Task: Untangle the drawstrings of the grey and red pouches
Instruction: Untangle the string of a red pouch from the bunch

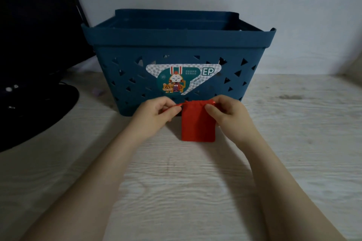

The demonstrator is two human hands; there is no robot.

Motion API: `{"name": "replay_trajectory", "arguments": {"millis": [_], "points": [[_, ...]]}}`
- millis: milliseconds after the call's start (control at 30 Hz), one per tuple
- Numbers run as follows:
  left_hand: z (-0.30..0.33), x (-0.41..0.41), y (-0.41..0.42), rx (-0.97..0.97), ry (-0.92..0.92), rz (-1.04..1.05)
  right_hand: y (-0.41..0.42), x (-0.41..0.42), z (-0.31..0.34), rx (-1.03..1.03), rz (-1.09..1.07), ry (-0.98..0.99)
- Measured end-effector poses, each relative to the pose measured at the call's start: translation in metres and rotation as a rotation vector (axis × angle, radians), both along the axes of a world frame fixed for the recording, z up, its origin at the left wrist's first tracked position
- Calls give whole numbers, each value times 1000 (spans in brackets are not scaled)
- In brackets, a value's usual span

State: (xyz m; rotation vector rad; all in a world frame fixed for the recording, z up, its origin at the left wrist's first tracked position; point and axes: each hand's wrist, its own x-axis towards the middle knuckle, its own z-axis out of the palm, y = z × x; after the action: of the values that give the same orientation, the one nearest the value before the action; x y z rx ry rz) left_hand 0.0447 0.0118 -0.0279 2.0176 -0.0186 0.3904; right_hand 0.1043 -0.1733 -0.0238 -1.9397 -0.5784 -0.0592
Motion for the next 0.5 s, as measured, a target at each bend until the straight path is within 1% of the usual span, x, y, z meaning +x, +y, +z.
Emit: {"name": "replay_trajectory", "arguments": {"millis": [67, 133, 200, 267, 333, 433, 500], "points": [[2, -1, 2, -1, 27, -5, -3, 0, 0, 35, -13, 34], [3, -2, 0, -80, 45, 11, -6, -1, -1, 86, -18, 73], [4, -3, -5, -252, 41, 74, -6, -1, -2, 126, -7, 121], [6, -4, -11, -560, 39, 118, -5, -2, -3, 149, 13, 170], [8, -4, -16, -839, 59, 126, -5, -2, -4, 87, 28, 144], [12, -5, -19, -1026, 84, 106, -6, -1, -5, -116, -3, 3], [15, -6, -18, -1122, 94, 106, -7, 1, -5, -209, -37, -60]]}}
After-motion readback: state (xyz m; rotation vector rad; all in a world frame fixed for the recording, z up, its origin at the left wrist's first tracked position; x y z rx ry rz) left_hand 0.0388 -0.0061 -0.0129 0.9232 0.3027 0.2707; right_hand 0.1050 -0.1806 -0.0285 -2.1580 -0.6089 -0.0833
